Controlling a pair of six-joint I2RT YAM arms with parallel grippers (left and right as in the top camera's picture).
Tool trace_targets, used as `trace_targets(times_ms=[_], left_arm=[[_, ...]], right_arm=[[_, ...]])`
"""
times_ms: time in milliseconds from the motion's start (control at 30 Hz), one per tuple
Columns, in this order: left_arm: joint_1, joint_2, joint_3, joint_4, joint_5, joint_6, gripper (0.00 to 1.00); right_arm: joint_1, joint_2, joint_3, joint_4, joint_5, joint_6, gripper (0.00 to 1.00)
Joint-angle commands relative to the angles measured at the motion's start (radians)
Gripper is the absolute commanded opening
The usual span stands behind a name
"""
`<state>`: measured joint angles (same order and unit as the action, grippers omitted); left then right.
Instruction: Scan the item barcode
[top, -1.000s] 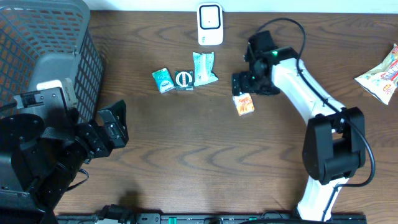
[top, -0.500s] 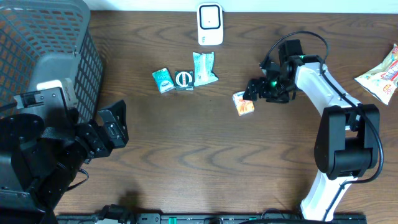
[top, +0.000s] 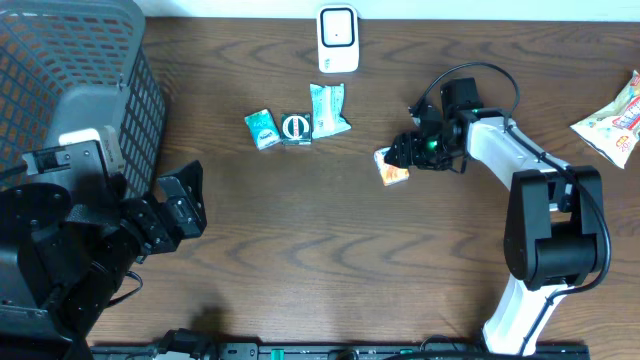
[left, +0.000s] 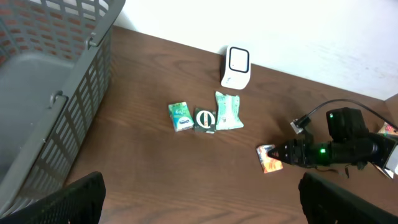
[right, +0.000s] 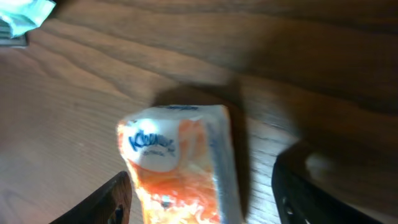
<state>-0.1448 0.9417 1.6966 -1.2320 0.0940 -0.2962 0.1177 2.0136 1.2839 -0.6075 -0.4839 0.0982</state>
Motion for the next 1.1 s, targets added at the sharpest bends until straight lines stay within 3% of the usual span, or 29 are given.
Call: trace_targets(times_ms=[0, 167, 267, 333, 533, 667, 800, 933, 1067], left_arm=[[0.004, 0.000, 0.007, -0.002, -0.013, -0.009, 0.98], [0.004, 0.000, 0.007, -0.002, -0.013, -0.009, 0.98], [0.004, 0.000, 0.007, -0.002, -0.013, -0.009, 0.98], [0.004, 0.000, 0.007, -0.002, -0.013, -0.009, 0.98], [0.004, 0.000, 0.007, -0.002, -0.013, -0.009, 0.98], [0.004, 0.000, 0.007, -0.002, -0.013, -0.009, 0.98], [0.004, 0.000, 0.007, -0.002, -0.013, -0.009, 0.98], [0.004, 0.000, 0.007, -0.002, -0.013, -0.009, 0.98], [0.004, 0.000, 0.007, -0.002, -0.013, -0.009, 0.98]], right_arm=[[0.016, 0.018, -0.063, 0.016, -0.024, 0.014, 0.61], [0.021, 0.018, -0.072, 0.022, -0.024, 0.014, 0.43], [0.021, 0.018, -0.071, 0.025, -0.027, 0.029, 0.14], [0.018, 0.017, -0.062, 0.025, -0.066, 0.036, 0.03], [-0.001, -0.017, 0.000, 0.025, -0.207, 0.036, 0.01], [0.004, -0.065, 0.059, 0.015, -0.172, 0.038, 0.01], [0.041, -0.120, 0.163, -0.084, 0.146, 0.059, 0.01], [0.135, -0.134, 0.317, -0.176, 0.429, -0.090, 0.01], [0.238, -0.130, 0.408, -0.144, 0.644, -0.223, 0.01]])
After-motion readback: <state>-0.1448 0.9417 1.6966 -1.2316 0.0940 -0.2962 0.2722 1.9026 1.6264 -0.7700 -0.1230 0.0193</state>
